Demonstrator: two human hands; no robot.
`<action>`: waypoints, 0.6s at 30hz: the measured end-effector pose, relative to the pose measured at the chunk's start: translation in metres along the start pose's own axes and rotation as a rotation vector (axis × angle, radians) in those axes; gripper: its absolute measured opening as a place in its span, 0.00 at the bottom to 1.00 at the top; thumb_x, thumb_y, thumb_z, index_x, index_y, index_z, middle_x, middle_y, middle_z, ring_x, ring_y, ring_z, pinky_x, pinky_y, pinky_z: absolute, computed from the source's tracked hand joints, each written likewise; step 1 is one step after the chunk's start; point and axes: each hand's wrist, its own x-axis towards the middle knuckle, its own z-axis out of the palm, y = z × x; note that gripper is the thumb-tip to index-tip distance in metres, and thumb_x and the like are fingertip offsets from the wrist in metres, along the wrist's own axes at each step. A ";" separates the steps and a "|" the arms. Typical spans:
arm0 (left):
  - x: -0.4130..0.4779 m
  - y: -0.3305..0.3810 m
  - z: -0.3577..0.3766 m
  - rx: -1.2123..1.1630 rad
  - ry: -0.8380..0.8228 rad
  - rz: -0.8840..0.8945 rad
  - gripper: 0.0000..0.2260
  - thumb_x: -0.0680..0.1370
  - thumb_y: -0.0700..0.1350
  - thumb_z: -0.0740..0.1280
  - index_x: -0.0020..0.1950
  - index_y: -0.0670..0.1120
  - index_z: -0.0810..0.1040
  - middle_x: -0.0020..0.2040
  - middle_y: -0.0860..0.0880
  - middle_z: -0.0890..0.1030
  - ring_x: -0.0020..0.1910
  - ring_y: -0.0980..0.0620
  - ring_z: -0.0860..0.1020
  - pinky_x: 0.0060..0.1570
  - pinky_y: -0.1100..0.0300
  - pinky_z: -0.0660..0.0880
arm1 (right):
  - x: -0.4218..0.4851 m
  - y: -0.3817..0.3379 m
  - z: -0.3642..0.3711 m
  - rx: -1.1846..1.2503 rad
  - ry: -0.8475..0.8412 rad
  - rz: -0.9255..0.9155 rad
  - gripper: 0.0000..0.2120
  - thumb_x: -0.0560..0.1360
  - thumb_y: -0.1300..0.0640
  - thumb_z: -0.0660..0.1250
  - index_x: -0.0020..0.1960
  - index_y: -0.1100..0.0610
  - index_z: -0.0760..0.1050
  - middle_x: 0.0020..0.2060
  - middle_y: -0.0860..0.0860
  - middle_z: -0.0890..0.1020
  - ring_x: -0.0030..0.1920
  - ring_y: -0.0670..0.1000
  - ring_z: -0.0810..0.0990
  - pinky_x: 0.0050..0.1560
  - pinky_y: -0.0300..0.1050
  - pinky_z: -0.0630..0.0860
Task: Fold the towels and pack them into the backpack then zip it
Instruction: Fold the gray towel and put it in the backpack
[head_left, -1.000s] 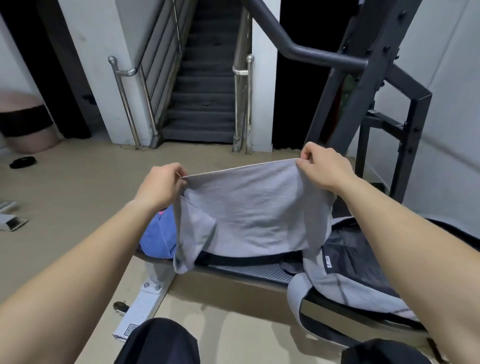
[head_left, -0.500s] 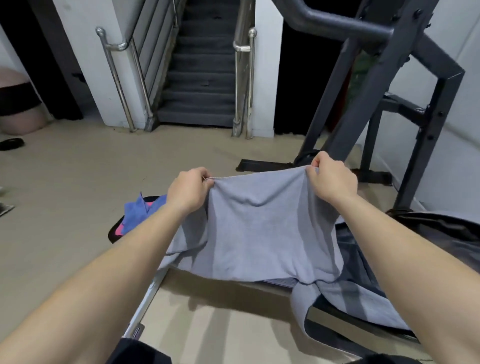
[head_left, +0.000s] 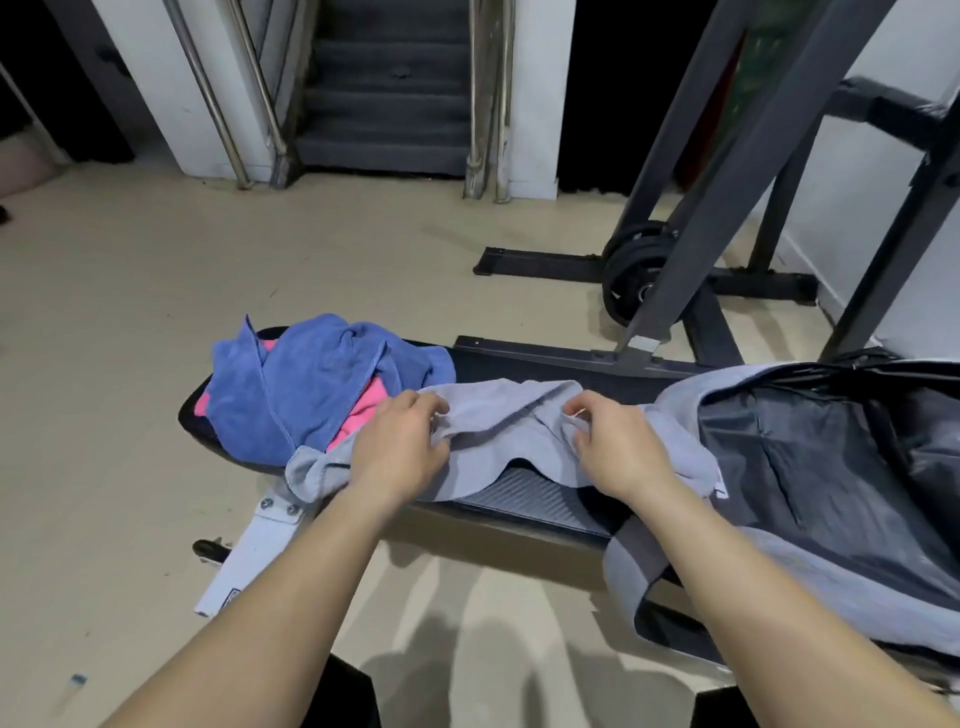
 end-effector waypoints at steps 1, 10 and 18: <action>-0.005 -0.001 0.000 0.053 -0.003 -0.023 0.14 0.75 0.50 0.69 0.60 0.53 0.75 0.55 0.51 0.76 0.56 0.47 0.74 0.47 0.52 0.75 | -0.003 -0.003 0.006 0.024 0.004 -0.016 0.13 0.79 0.57 0.62 0.62 0.48 0.75 0.56 0.51 0.82 0.55 0.57 0.79 0.49 0.52 0.77; -0.015 0.016 -0.009 -0.246 -0.024 -0.034 0.02 0.76 0.48 0.71 0.48 0.53 0.82 0.38 0.57 0.80 0.43 0.52 0.79 0.43 0.59 0.73 | -0.035 -0.022 0.031 0.079 -0.027 -0.158 0.21 0.79 0.57 0.65 0.71 0.45 0.71 0.57 0.49 0.83 0.56 0.54 0.81 0.52 0.53 0.78; -0.006 0.056 0.004 -0.401 -0.167 0.141 0.04 0.77 0.49 0.70 0.49 0.54 0.85 0.44 0.56 0.85 0.44 0.56 0.81 0.52 0.55 0.78 | -0.032 -0.021 0.018 0.189 0.053 -0.196 0.18 0.78 0.54 0.69 0.67 0.46 0.76 0.44 0.44 0.82 0.43 0.46 0.78 0.50 0.49 0.77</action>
